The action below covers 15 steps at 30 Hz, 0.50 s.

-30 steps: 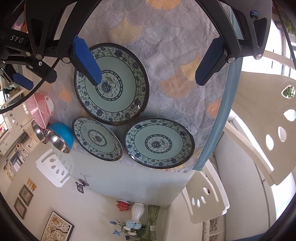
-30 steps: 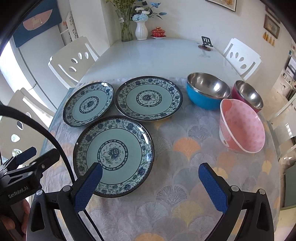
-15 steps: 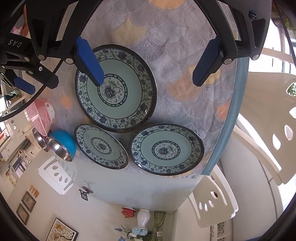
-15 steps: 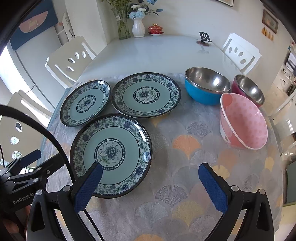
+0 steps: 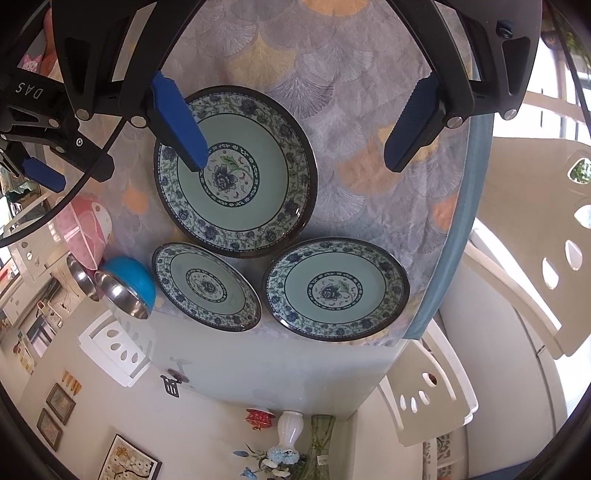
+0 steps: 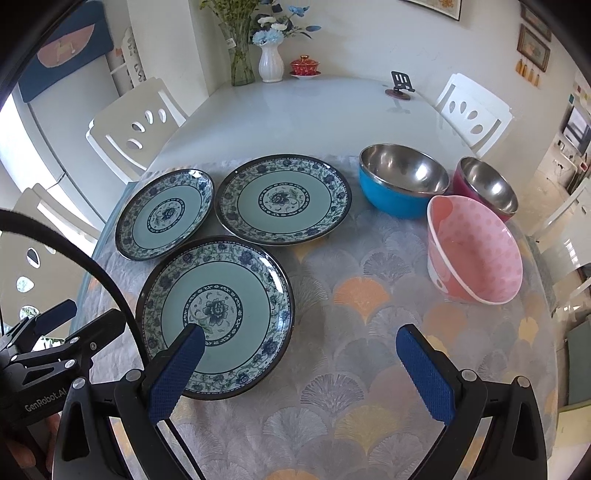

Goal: Organize plates and bowls
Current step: 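Move both grippers toward the nearest blue-and-white plate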

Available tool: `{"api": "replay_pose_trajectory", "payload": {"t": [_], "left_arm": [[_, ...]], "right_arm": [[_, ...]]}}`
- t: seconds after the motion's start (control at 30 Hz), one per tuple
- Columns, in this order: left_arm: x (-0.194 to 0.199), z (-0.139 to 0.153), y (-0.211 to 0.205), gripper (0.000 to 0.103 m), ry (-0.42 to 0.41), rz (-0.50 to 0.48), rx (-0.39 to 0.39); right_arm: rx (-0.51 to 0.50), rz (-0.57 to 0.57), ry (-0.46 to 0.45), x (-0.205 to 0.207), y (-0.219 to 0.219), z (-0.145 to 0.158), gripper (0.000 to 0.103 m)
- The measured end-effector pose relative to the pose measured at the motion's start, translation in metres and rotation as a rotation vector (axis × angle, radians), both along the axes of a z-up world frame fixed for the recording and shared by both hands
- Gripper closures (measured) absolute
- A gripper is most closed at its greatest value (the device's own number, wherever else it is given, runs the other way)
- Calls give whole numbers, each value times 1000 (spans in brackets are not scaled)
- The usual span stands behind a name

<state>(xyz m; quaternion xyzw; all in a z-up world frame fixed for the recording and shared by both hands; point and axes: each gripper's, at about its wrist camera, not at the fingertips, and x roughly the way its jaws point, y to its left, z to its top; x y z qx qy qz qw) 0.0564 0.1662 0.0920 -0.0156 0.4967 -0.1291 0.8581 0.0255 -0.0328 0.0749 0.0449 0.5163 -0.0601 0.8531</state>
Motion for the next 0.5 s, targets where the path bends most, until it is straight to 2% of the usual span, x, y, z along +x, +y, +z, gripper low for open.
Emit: {"api": "replay_pose_trajectory", "payload": {"t": [0.5], "left_arm": [[-8,5,-4,7,-14,-8,6]], "right_arm": [[0,-25,-15,-8,-7,6,0]]}}
